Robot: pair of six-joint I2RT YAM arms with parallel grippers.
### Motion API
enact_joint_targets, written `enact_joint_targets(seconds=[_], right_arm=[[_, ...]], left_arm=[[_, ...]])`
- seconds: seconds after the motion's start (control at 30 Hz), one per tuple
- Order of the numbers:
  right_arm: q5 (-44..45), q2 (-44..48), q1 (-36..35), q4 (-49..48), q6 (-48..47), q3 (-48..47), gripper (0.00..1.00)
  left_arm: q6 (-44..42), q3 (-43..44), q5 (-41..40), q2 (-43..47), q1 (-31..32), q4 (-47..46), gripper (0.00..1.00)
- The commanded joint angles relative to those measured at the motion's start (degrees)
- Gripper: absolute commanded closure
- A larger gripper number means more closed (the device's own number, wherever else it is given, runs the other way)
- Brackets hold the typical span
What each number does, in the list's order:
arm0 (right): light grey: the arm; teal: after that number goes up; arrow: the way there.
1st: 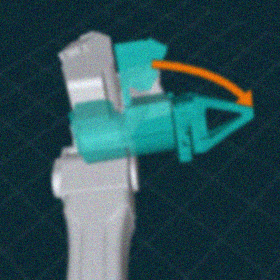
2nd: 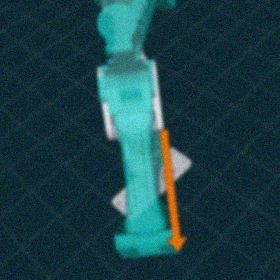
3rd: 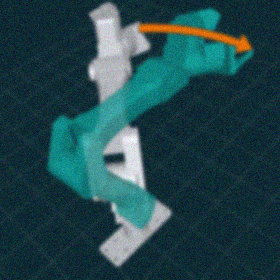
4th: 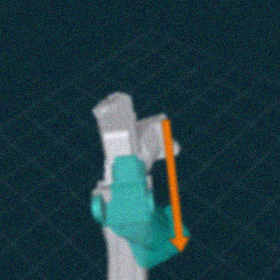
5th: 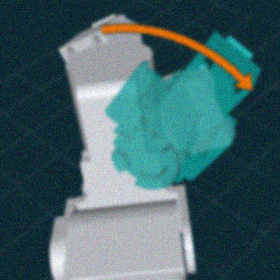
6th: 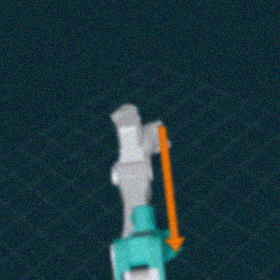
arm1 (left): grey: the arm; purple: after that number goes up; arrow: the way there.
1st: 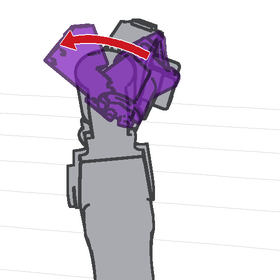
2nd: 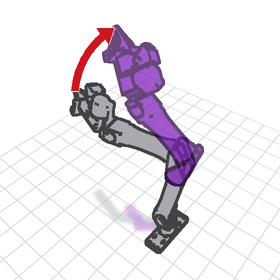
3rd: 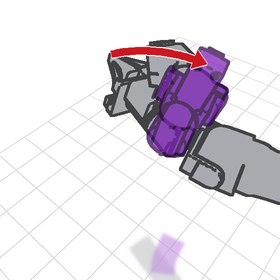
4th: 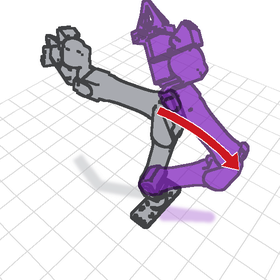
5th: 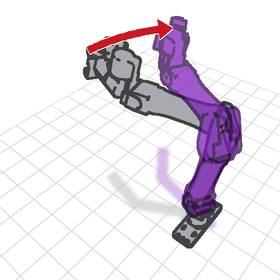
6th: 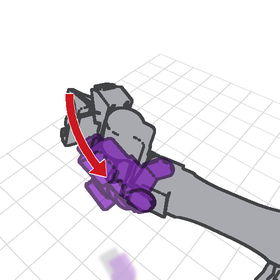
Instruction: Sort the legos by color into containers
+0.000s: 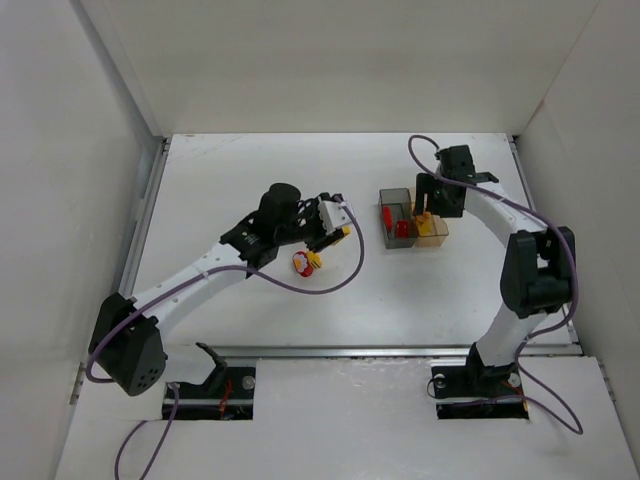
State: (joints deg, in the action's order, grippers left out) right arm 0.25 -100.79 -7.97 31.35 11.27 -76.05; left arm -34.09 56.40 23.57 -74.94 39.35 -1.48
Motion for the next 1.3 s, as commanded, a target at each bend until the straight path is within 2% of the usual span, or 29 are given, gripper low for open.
enact_joint_targets(seconds=[0.0, 0.1, 0.27, 0.37, 0.43, 0.53, 0.6, 0.73, 0.87, 1.1, 1.17, 1.27], right_arm=[[-0.34, 5.16, -0.9, 0.55, -1.42, -2.79, 0.2], [-2.34, 9.29, -2.22, 1.08, -3.96, -4.63, 0.16], [-9.29, 20.25, -6.7, -4.88, -8.53, 0.96, 0.16], [-15.44, 27.28, -10.22, -14.61, -8.54, 7.9, 0.16], [-21.75, 30.38, -12.67, -20.16, -8.54, 11.52, 0.17], [-21.53, 32.24, -20.05, -26.15, -7.93, 13.65, 0.19], [-18.89, 32.24, -23.84, -27.83, -6.8, 12.95, 0.19], [-22.12, 27.95, -23.85, -35.37, -0.21, 10.93, 0.19], [-21.79, 23.03, -25.08, -35.4, 1.82, 7.94, 0.19], [-20.29, 19.59, -25.08, -35.4, 3.67, 5.21, 0.19], [-19.07, 19.58, -25.08, -35.4, 3.67, 4.68, 0.2], [-19.06, 19.05, -25.08, -35.4, 3.67, 4.16, 0.27]], left_arm=[[6.03, 5.03, 0.42, 0.32, -0.5, -1.34, 1.0], [10.34, 6.52, 0.42, -0.21, -1.03, -2.03, 1.0], [27.09, 9.25, -5.63, -1.35, -2.18, -5.73, 1.0], [36.5, 12.93, -13.96, -2.66, -4.37, -6.43, 1.0], [39.94, 14.51, -15.74, -3.19, -4.37, -6.43, 1.0], [44.26, 17.33, -17.32, -4.25, -4.9, -6.96, 1.0], [45.86, 18.39, -17.33, -4.86, -4.9, -6.96, 1.0], [46.91, 18.39, -15.14, -4.87, -4.9, -7.49, 1.0], [47.53, 17.78, -11.89, -4.87, -4.9, -7.49, 1.0], [47.53, 15.93, -11.1, -3.64, -4.9, -8.1, 1.0], [48.06, 15.32, -10.04, -3.64, -4.9, -8.63, 1.0], [48.06, 14.79, -10.65, -3.11, -4.9, -8.63, 1.0]])
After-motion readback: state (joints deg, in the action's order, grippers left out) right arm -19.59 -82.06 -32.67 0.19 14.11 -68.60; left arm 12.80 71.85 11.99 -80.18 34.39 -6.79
